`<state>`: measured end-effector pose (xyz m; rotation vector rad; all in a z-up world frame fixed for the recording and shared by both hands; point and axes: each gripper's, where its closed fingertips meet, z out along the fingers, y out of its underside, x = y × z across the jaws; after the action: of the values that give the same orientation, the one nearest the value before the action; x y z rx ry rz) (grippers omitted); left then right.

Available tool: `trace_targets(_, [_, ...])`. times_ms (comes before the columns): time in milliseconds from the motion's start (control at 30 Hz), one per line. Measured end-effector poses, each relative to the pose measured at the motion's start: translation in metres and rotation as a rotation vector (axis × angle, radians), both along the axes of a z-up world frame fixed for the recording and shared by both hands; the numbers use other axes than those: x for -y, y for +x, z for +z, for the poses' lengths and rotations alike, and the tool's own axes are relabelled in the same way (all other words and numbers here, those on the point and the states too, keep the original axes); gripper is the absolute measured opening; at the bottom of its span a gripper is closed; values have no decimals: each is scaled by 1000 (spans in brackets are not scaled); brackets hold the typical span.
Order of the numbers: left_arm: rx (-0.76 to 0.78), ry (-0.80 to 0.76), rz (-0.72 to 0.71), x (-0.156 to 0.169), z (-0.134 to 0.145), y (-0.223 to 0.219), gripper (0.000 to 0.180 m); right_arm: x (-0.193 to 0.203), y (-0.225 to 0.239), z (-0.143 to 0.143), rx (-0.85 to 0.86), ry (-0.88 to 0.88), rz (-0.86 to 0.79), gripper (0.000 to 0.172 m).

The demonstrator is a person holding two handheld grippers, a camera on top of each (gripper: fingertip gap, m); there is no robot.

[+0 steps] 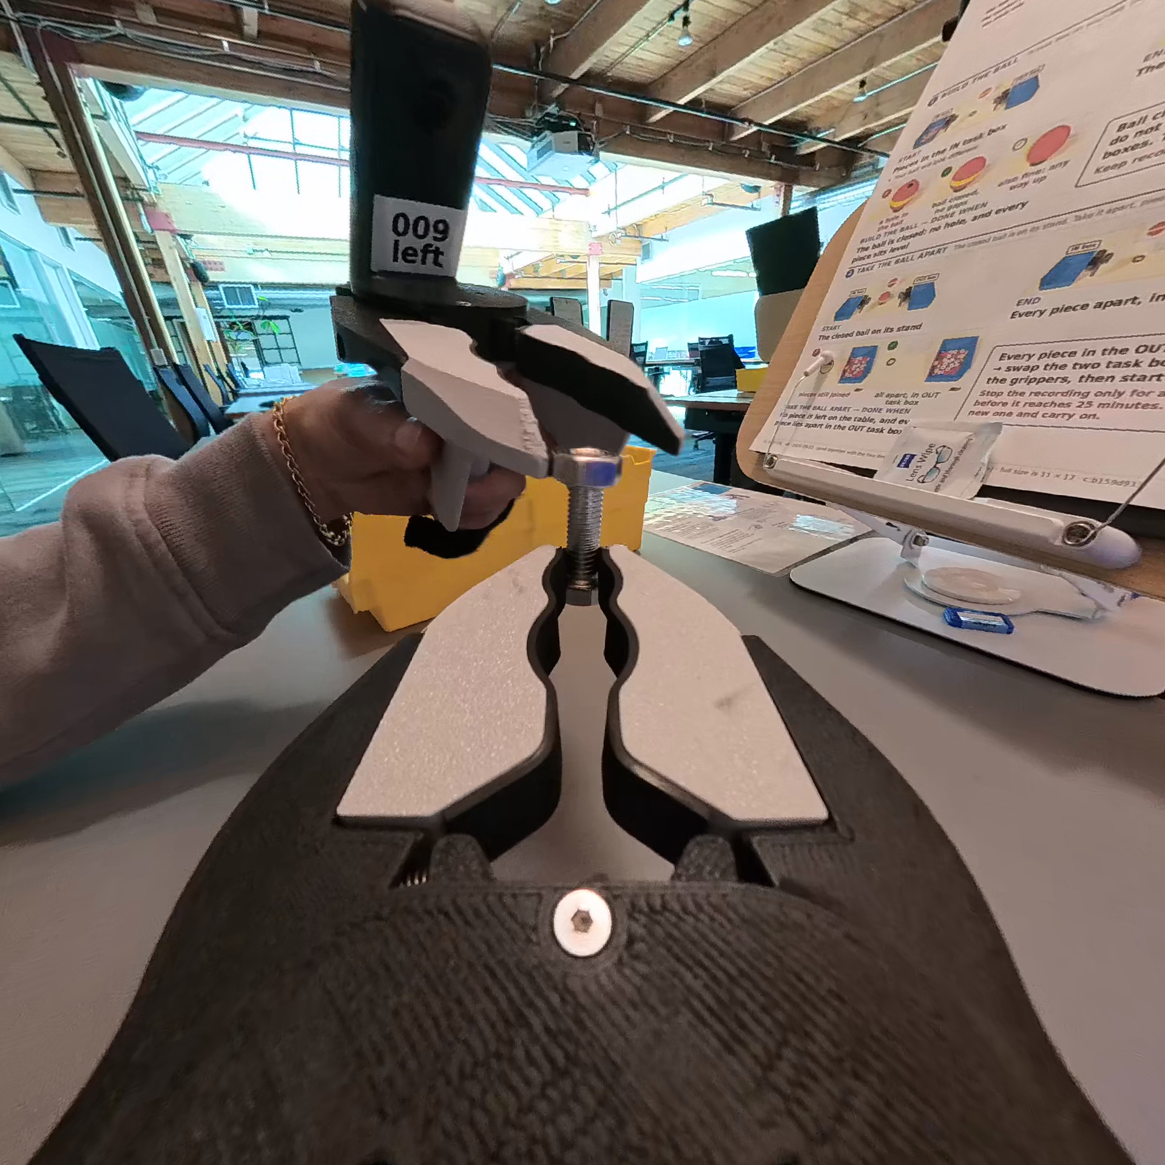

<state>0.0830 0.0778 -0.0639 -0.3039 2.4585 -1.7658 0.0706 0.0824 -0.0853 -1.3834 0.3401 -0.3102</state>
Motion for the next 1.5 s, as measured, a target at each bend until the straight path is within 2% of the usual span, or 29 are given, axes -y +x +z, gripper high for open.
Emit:
trace_targets(33, [11, 9, 23, -5, 0, 3, 42, 1, 0, 1, 1, 5, 0, 9])
trace_targets(100, [22, 39, 81, -15, -2, 12, 40, 2, 0, 3, 5, 9, -3, 9])
trace_targets(167, [9, 21, 78, -15, 3, 9, 42, 2, 0, 3, 8, 8, -6, 9])
trace_targets(300, [16, -69, -15, 9, 18, -8, 47, 0, 0, 0, 3, 3, -1, 9])
trace_targets(433, [-12, -33, -5, 19, 5, -4, 46, 1, -1, 3, 9, 14, 1, 9])
trace_targets(567, [-36, -35, 29, 8, 2, 3, 47, 4, 2, 3, 3, 16, -18, 9])
trace_targets(700, [-18, 18, 141, -18, -4, 21, 43, 6, 3, 5, 4, 26, -25, 9])
trace_targets(867, [-51, -143, 29, 0, 20, 3, 46, 4, 3, 3, 5, 13, -23, 9])
trace_targets(967, [-48, -127, -11, 14, 16, -3, 47, 4, 3, 2, 4, 14, -25, 9])
trace_targets(1167, [-54, -74, 51, 15, 1, 8, 51, 6, 5, 1, -12, 14, -36, 9])
trace_targets(1367, [-20, -17, 188, -17, -3, 29, 45, 12, 10, 5, -37, 47, -57, 9])
trace_targets(1500, [-53, -152, 78, 0, 18, 11, 48, 12, 12, 2, -41, 27, -67, 9])
